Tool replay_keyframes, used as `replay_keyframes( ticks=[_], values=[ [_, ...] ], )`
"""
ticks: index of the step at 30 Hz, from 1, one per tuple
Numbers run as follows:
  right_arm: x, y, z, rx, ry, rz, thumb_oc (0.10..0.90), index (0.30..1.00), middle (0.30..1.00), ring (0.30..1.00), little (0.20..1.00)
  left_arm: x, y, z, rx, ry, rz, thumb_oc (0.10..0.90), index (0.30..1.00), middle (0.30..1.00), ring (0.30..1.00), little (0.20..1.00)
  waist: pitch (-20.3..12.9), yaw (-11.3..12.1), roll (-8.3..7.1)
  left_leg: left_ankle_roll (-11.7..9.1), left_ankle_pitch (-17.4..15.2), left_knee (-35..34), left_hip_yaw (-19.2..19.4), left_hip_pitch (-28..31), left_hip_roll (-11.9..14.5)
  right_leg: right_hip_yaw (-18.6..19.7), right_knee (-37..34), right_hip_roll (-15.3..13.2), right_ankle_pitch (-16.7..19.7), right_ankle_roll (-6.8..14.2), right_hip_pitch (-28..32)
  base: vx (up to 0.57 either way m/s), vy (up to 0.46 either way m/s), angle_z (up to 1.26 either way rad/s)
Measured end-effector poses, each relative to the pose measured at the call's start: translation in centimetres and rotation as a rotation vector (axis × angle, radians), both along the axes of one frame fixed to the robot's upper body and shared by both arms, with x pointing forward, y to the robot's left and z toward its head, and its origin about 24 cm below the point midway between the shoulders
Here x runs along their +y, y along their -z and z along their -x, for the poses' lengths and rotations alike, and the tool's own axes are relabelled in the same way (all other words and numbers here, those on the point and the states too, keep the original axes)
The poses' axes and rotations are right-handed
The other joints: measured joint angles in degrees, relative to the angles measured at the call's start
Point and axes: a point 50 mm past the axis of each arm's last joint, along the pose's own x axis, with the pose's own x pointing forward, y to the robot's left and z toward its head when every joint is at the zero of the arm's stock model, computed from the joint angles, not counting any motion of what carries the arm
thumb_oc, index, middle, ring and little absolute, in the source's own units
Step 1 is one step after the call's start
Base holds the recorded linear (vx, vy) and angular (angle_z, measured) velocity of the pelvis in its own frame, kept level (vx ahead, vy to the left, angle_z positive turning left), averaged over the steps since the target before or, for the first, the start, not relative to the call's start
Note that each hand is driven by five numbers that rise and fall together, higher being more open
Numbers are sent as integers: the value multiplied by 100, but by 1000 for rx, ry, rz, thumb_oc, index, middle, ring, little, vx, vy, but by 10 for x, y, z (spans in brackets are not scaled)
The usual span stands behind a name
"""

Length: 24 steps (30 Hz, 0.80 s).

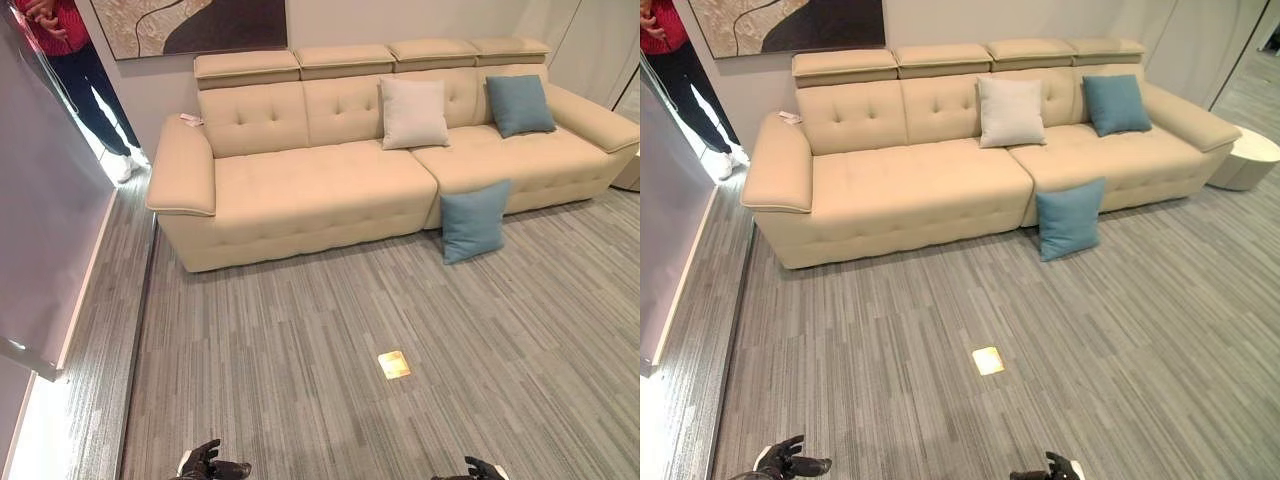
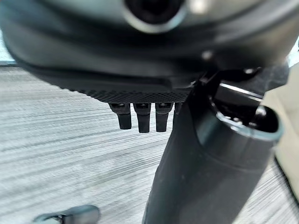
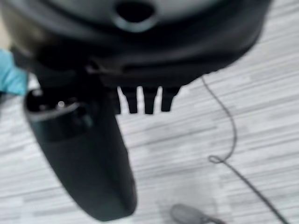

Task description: Pick up all the scattered cushions and arrange them neatly on the sofa.

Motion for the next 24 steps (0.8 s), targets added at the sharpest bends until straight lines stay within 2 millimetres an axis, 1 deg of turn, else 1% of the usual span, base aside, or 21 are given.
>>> replay_keyframes(
  ticks=[1,4,9,11,24],
  values=[
    [0,0,1,6,-5,1,800,900,900,900,900,0,1,4,22,25,-7,800,900,900,900,900,0,-6,1,0,0,0,1,-1,0,1,0,0,0,0,-1,0,0,0],
    [0,1,1,16,-15,4,800,900,900,900,900,-2,2,6,38,56,-6,800,900,900,900,900,2,0,-3,-1,-1,0,2,-3,0,4,1,0,-1,1,-5,-21,-1,0],
    [2,4,10,59,-13,2,800,900,900,900,900,-4,4,12,62,74,1,800,900,900,900,900,10,8,-14,-3,0,-1,8,-39,0,12,0,1,-19,35,-46,8,2,0],
    [3,4,10,59,-14,-1,800,900,900,900,900,-5,5,13,72,81,0,800,900,900,900,900,14,-5,-17,-3,1,0,12,-56,0,15,0,1,-17,33,-65,0,0,0],
    [5,4,7,54,-18,-7,800,900,900,900,900,-8,5,9,70,124,-5,800,900,900,900,900,69,-8,-9,-1,-1,0,70,-67,1,93,-1,2,-16,36,-101,3,6,-2]
  ],
)
